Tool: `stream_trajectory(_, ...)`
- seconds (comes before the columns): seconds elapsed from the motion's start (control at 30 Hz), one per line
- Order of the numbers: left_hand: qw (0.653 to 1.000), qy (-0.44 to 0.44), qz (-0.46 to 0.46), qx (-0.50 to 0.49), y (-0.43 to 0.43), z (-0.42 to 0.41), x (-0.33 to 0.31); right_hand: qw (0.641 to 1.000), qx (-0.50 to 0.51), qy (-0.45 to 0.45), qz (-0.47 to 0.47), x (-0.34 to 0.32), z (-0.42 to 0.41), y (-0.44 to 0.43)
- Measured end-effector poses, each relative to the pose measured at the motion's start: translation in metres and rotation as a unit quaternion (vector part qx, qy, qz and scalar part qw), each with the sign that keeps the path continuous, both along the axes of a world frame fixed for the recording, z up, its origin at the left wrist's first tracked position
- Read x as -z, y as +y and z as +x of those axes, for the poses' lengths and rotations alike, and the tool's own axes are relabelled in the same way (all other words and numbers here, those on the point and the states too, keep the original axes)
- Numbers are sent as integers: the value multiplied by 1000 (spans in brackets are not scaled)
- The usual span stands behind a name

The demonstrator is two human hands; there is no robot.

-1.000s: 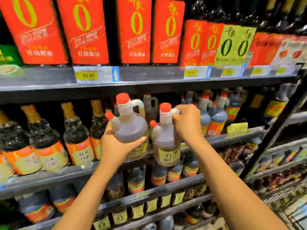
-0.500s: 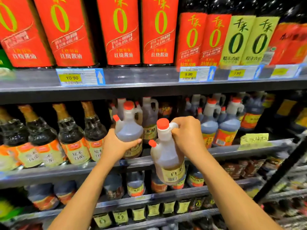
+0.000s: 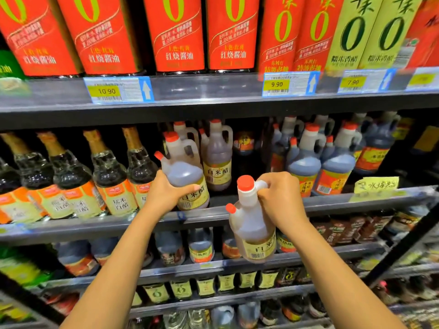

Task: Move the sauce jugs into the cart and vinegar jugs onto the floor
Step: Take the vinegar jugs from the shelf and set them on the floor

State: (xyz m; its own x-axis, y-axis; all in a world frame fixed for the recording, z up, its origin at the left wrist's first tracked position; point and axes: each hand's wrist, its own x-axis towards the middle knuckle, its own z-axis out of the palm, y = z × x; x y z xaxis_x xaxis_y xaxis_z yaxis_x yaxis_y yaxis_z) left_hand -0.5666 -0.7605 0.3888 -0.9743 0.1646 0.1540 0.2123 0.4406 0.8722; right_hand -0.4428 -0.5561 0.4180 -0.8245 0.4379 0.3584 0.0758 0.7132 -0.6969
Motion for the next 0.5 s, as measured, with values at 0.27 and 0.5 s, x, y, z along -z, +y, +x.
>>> stream_trajectory(0.27,994,75,-75,-35,7,62,15,1000,-2,-18,-7,10,5,-3)
stream_trajectory(0.5,978,-41,55,196,38,141,63,1000,-7,-12,0,5,2,-12)
